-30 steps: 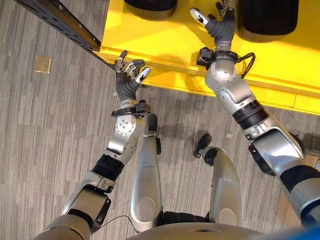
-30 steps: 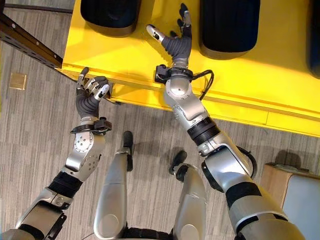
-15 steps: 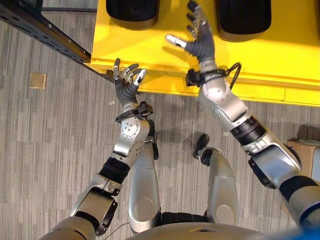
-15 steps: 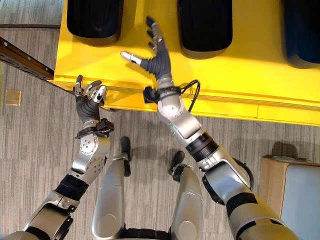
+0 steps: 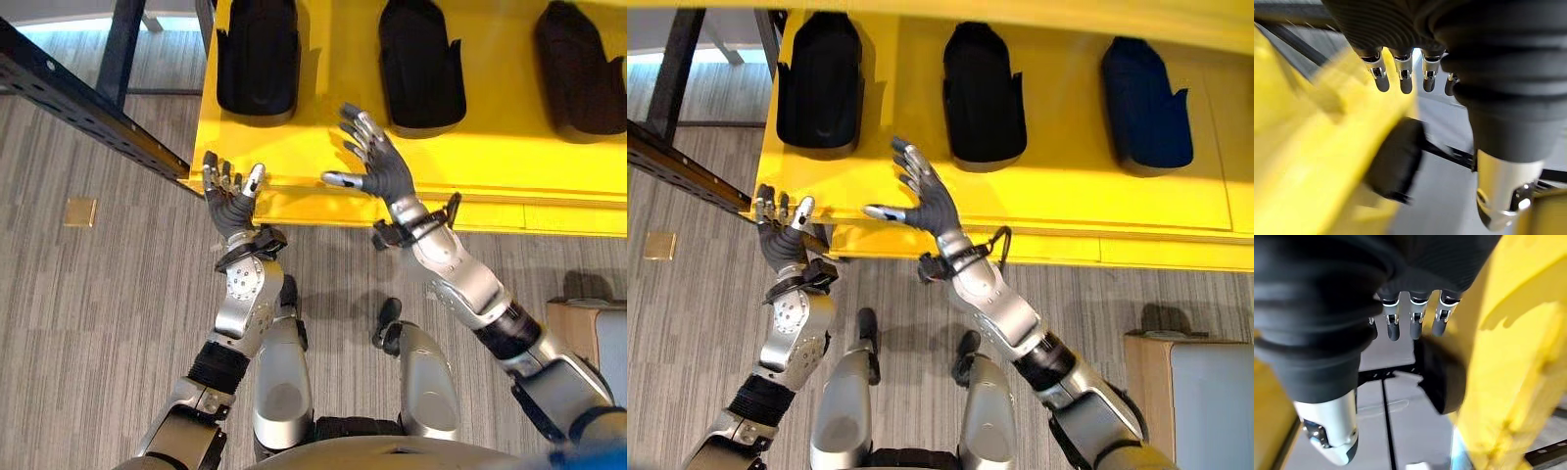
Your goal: Move parts from the plastic box to the shelf.
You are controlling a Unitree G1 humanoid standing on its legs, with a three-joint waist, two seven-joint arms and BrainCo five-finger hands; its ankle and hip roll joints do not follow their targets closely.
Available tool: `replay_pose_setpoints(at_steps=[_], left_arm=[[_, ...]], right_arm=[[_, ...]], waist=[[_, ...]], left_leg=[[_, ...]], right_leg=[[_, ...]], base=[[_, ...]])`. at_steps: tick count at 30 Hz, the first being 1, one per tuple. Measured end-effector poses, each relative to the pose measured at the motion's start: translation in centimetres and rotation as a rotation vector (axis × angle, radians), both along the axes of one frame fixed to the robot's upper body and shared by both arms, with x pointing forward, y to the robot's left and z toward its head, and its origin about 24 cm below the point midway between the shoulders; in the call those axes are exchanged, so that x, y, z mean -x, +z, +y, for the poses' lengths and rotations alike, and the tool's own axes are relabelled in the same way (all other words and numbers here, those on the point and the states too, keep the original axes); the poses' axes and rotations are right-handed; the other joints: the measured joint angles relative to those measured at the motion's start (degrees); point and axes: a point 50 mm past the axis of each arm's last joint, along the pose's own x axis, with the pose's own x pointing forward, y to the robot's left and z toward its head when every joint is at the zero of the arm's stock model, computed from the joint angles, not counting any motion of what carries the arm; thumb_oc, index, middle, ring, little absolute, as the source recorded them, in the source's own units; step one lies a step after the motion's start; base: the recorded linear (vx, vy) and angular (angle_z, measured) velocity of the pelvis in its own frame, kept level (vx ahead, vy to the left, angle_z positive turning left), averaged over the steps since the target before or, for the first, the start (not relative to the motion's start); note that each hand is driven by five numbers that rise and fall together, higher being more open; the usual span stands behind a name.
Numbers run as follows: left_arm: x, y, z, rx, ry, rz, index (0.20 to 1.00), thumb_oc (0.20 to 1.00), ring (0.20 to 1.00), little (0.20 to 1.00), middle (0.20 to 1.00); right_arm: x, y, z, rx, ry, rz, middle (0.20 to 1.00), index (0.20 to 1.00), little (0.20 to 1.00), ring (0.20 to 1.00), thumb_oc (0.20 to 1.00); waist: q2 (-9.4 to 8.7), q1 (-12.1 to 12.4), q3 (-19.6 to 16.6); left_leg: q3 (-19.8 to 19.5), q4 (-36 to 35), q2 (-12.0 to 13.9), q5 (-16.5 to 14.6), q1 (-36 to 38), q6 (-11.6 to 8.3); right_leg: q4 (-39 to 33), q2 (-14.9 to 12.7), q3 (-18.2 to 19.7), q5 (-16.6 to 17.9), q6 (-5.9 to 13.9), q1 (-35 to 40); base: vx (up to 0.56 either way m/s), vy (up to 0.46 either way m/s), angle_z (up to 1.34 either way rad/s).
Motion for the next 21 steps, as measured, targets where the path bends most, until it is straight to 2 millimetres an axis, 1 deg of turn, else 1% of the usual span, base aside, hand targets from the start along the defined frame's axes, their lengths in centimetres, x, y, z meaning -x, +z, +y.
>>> replay_pose_setpoints(at_steps=[2,3,4,7,9,10,11,12,13,15,16,17,18,20,21], left_arm=[[0.5,0.2,-0.1,0.011,-0.003,-0.022,1.0,1.0,1.0,1.0,1.0],[1.1,-0.2,0.0,0.025,0.002,-0.016,1.0,1.0,1.0,1.0,1.0],[1.4,-0.5,0.3,0.028,0.012,-0.008,1.0,1.0,1.0,1.0,1.0],[2.0,-1.6,0.9,0.024,0.022,0.024,1.0,1.0,1.0,1.0,1.0],[2.3,-2.1,1.1,0.011,0.011,0.037,1.0,1.0,1.0,1.0,1.0],[2.5,-2.4,1.2,0.006,0.007,0.042,1.0,1.0,1.0,1.0,1.0],[2.9,-2.9,1.2,-0.011,-0.023,0.045,1.0,1.0,1.0,1.0,1.0],[3.6,-3.3,1.2,-0.03,-0.058,0.042,1.0,1.0,1.0,1.0,1.0],[5.2,-4.0,1.3,-0.044,-0.092,0.046,1.0,1.0,1.0,1.0,1.0],[8.2,-5.4,1.8,-0.052,-0.12,0.077,1.0,1.0,1.0,1.0,1.0],[8.9,-6.0,2.1,-0.053,-0.119,0.101,1.0,1.0,1.0,1.0,1.0],[10.0,-6.9,2.4,-0.048,-0.134,0.141,1.0,1.0,1.0,1.0,1.0],[10.4,-7.2,2.5,-0.048,-0.155,0.152,1.0,1.0,1.0,1.0,1.0],[10.2,-7.0,2.4,-0.072,-0.198,0.127,1.0,1.0,1.0,1.0,1.0],[10.0,-6.8,2.3,-0.091,-0.223,0.115,1.0,1.0,1.0,1.0,1.0]], right_arm=[[0.8,-0.9,-1.4,0.006,-0.007,0.018,1.0,1.0,1.0,1.0,1.0],[1.4,-1.6,-2.4,0.007,-0.025,0.039,1.0,1.0,1.0,1.0,1.0],[1.5,-1.8,-2.8,0.015,-0.026,0.046,1.0,1.0,1.0,1.0,1.0],[1.9,-2.7,-3.9,-0.023,-0.037,0.081,1.0,1.0,1.0,1.0,1.0],[2.2,-3.4,-4.6,-0.049,-0.058,0.117,1.0,1.0,1.0,1.0,1.0],[2.3,-3.9,-5.1,-0.058,-0.076,0.136,1.0,1.0,1.0,1.0,1.0],[2.6,-4.9,-6.0,-0.098,-0.111,0.18,1.0,1.0,1.0,1.0,1.0],[3.1,-5.9,-7.0,-0.138,-0.15,0.217,1.0,1.0,1.0,1.0,1.0],[4.1,-7.0,-8.3,-0.182,-0.209,0.255,1.0,1.0,1.0,1.0,1.0],[5.8,-8.9,-11.0,-0.208,-0.322,0.327,1.0,1.0,1.0,1.0,1.0],[6.3,-9.5,-11.7,-0.217,-0.356,0.35,1.0,1.0,1.0,1.0,1.0],[7.1,-10.4,-12.9,-0.224,-0.411,0.381,1.0,1.0,1.0,1.0,1.0],[7.5,-11.0,-13.5,-0.234,-0.438,0.407,1.0,1.0,1.0,1.0,1.0],[7.5,-11.0,-13.5,-0.252,-0.433,0.402,1.0,1.0,1.0,1.0,1.0],[7.5,-10.9,-13.5,-0.255,-0.431,0.391,1.0,1.0,1.0,1.0,1.0]], waist=[[0.72,-0.79,-0.59],[1.53,-1.3,-1.21],[1.91,-2.06,-1.68],[3.02,-2.84,-6.21],[3.25,-3.13,-8.64],[3.23,-3.37,-9.98],[3.21,-3.67,-12.09],[3.23,-3.48,-12.68],[3.3,-3.44,-13.27],[3.34,-3.47,-13.58],[3.34,-3.53,-13.67],[3.37,-3.43,-14.19],[3.43,-3.34,-14.52],[3.55,-3.44,-15.03],[3.64,-3.56,-16.01]], left_leg=[[0.37,-1.4,-0.21,0.29,1.36,0.1],[0.5,-2.29,-0.23,0.32,2.71,0.1],[0.58,-2.81,-0.2,0.31,3.54,0.08],[1.01,-4.53,-0.04,0.59,4.29,-0.1],[1.79,-5.82,0.03,0.78,6.44,-0.33],[1.81,-6.17,0.02,0.73,7.25,-0.25],[1.94,-7.02,0.1,0.7,7.92,-0.21],[1.93,-7.16,0.14,0.7,8.28,-0.21],[1.96,-8.04,0.22,0.71,9.03,-0.22],[1.93,-8.91,0.42,0.73,10.0,-0.25],[1.88,-8.97,0.47,0.73,10.06,-0.24],[1.9,-9.47,0.52,0.73,10.06,-0.24],[1.86,-10.35,0.5,0.9,10.38,0.04],[2.02,-11.23,0.4,0.97,10.95,0.17],[2.17,-11.97,0.23,1.19,10.99,0.45]], right_leg=[[-0.98,-0.02,0.03,0.21,0.25,0.98],[-2.38,0.26,-0.02,0.48,0.48,2.48],[-3.1,0.44,-0.02,0.56,0.59,3.4],[-4.94,1.02,-0.02,1.01,0.76,3.85],[-6.18,1.4,0.05,1.11,0.92,5.78],[-7.02,1.59,0.01,1.14,1.0,6.86],[-8.09,1.77,0.02,1.24,1.19,7.5],[-8.84,2.02,-0.13,1.32,1.31,8.16],[-10.02,2.42,-0.33,1.6,1.4,9.09],[-12.8,2.88,-1.18,2.43,1.58,11.27],[-13.47,2.95,-1.4,2.67,1.59,11.75],[-14.29,3.1,-1.53,2.72,1.6,11.9],[-14.91,3.26,-1.74,3.0,1.72,12.29],[-15.87,3.37,-1.7,3.34,2.24,12.82],[-16.44,3.39,-1.69,3.71,2.37,12.76]], base=[[0.08,-0.039,-0.05],[0.08,-0.038,-0.03],[0.09,-0.034,-0.04],[0.08,-0.015,-0.08],[0.07,0.01,-0.09],[0.06,-0.033,-0.05],[0.03,-0.069,-0.01],[0.01,-0.071,-0.02],[0.0,-0.041,0.04],[0.02,-0.013,0.09],[0.05,0.005,0.1],[0.05,0.015,0.11],[0.06,0.022,0.07],[0.05,0.024,0.01],[0.0,0.0,0.0]])
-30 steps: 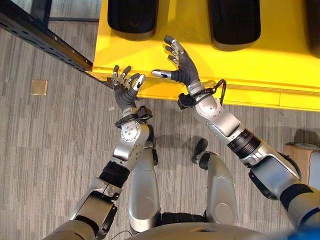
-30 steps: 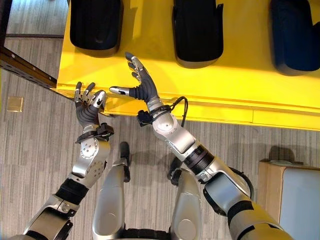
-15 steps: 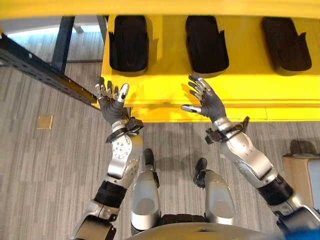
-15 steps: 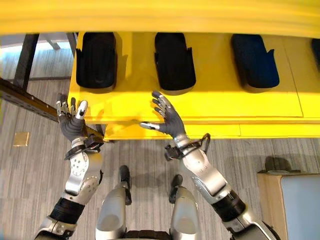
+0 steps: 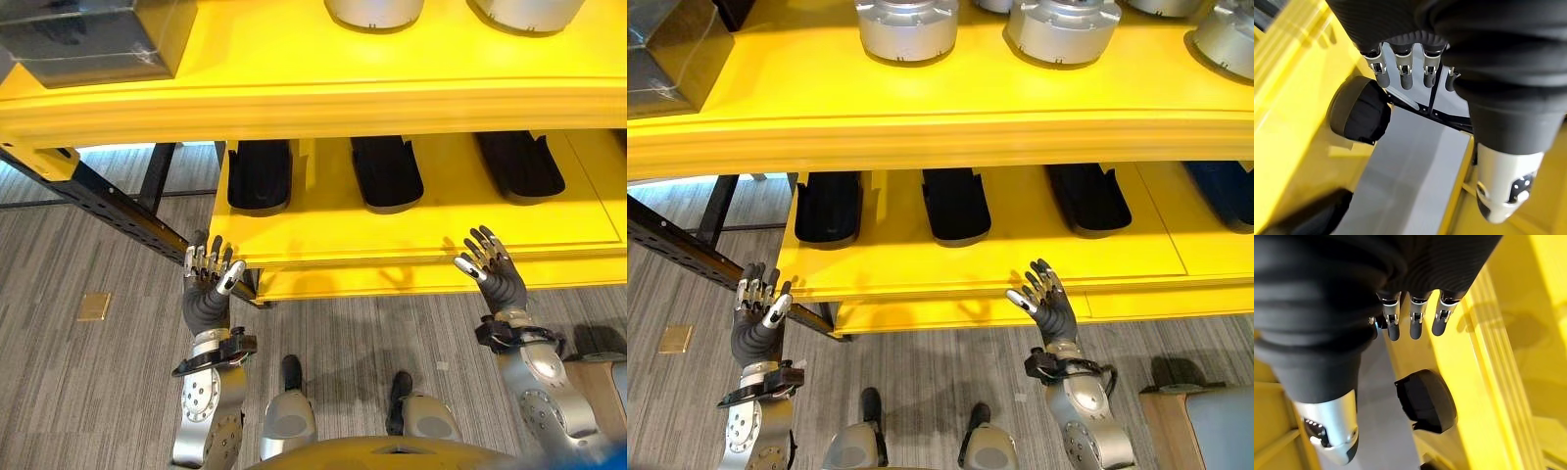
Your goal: Move parts from the plastic box to the shelf.
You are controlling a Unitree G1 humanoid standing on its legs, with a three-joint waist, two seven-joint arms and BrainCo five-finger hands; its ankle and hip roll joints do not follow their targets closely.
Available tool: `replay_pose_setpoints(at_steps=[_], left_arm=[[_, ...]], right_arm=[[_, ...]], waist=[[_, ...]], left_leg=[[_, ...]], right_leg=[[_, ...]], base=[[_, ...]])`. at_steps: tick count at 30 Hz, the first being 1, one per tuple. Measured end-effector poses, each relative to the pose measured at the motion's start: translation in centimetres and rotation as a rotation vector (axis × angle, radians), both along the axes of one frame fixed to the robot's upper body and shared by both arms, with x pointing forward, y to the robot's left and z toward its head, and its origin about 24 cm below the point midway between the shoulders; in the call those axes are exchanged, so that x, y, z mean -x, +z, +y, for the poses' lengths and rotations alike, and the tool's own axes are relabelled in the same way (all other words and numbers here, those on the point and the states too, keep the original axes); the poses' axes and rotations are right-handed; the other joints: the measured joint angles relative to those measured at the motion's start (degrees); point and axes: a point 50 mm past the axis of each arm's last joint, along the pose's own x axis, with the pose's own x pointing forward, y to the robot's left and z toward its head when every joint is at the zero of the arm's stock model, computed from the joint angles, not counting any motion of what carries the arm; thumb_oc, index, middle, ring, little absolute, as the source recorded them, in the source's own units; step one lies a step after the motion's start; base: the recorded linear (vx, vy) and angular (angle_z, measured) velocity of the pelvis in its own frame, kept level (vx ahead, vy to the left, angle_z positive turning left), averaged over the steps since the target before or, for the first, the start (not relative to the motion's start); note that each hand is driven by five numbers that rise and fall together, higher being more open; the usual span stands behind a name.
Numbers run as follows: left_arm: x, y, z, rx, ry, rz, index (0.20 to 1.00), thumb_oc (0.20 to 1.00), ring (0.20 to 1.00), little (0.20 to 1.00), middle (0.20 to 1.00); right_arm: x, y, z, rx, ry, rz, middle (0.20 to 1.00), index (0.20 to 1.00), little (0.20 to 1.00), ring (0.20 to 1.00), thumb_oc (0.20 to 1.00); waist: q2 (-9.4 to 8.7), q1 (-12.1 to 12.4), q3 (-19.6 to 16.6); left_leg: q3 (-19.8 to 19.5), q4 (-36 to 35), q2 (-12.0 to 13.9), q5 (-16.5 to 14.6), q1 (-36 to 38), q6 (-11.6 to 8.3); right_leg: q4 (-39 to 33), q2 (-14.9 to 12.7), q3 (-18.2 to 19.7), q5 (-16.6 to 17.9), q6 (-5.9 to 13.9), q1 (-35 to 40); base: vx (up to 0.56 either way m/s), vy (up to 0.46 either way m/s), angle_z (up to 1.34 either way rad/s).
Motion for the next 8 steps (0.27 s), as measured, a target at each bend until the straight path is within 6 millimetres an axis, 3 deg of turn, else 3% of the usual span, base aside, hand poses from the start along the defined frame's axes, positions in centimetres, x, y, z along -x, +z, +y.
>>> replay_pose_setpoints(at_steps=[3,8], left_arm=[[-0.33,0.41,0.14,-0.046,-0.043,-0.017,1.0,1.0,1.0,1.0,1.0],[-0.16,-0.08,-0.02,-0.053,-0.066,0.018,1.0,1.0,1.0,1.0,1.0]], right_arm=[[-0.52,0.78,-0.05,-0.008,-0.014,-0.048,1.0,1.0,1.0,1.0,1.0],[-0.18,0.44,-0.26,-0.012,-0.053,-0.03,1.0,1.0,1.0,1.0,1.0]], waist=[[0.35,-0.34,-2.93],[0.43,-1.6,-3.49]], left_leg=[[1.48,-0.96,-0.48,0.39,0.09,0.12],[1.67,-2.07,-1.99,1.04,0.21,-0.15]], right_leg=[[-3.89,0.06,0.23,2.68,0.36,0.7],[-7.59,-0.75,0.23,5.02,1.48,2.04]], base=[[0.01,0.038,-0.15],[0.02,0.002,0.01]])
